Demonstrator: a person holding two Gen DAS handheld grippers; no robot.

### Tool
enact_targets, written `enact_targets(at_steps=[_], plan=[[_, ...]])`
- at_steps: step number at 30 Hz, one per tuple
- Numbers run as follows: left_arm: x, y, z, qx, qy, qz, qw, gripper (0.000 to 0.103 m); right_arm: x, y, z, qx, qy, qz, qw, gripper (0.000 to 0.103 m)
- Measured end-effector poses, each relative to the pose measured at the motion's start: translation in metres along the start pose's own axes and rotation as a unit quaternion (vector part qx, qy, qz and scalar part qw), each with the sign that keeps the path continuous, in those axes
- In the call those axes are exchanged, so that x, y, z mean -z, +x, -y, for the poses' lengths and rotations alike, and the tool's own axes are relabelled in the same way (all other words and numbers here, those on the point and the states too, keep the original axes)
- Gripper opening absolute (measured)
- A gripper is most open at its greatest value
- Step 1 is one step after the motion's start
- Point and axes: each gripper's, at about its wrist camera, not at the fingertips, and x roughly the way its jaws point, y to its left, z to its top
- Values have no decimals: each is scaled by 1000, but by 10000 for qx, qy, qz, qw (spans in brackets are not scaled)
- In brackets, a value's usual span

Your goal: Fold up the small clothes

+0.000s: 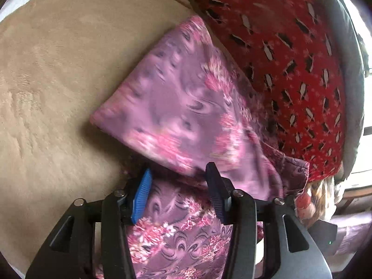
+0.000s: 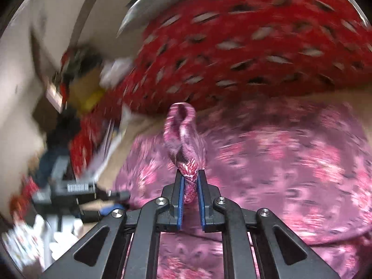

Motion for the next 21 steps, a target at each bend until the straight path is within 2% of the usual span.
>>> enact_targets(at_steps=[3, 5, 9, 12, 14, 15, 16, 17, 18, 19, 21], plan=[[5, 4, 4, -92, 69, -2, 9999, 47, -4, -27, 49, 87, 655, 295, 9974, 10], [7, 7, 5, -78, 28, -56, 10000, 54, -3, -40, 78, 139, 1020, 409, 9938, 10], [10, 10, 6, -135, -7, -55, 9999, 54, 10, -50, 126, 272, 1687, 383, 9845, 12], [12, 9, 7, -188, 11, -18, 9998, 54, 17, -52, 145, 70, 2239, 444, 9736, 23], [14, 9, 8, -233, -16, 10, 9997, 54, 17, -48, 150, -60, 2449, 523, 9681, 43], [15, 9, 9, -238, -20, 1, 9997, 54, 15, -45, 151, -102, 2480, 529, 9673, 44], [15, 8, 11, -223, -18, -12, 9997, 54, 13, -42, 153, -78, 2437, 467, 9687, 43], [16, 7, 13, -207, -12, -12, 9998, 54, 8, -35, 151, -48, 2309, 329, 9724, 31], [16, 5, 14, -178, 9, 13, 9998, 54, 4, -32, 148, -62, 2215, 263, 9748, 15], [16, 2, 16, -162, 51, 55, 9998, 54, -2, -34, 144, -152, 2106, 287, 9770, 8], [15, 0, 15, -288, 123, 137, 9994, 59, -13, -59, 137, -333, 1887, 770, 9784, 8]])
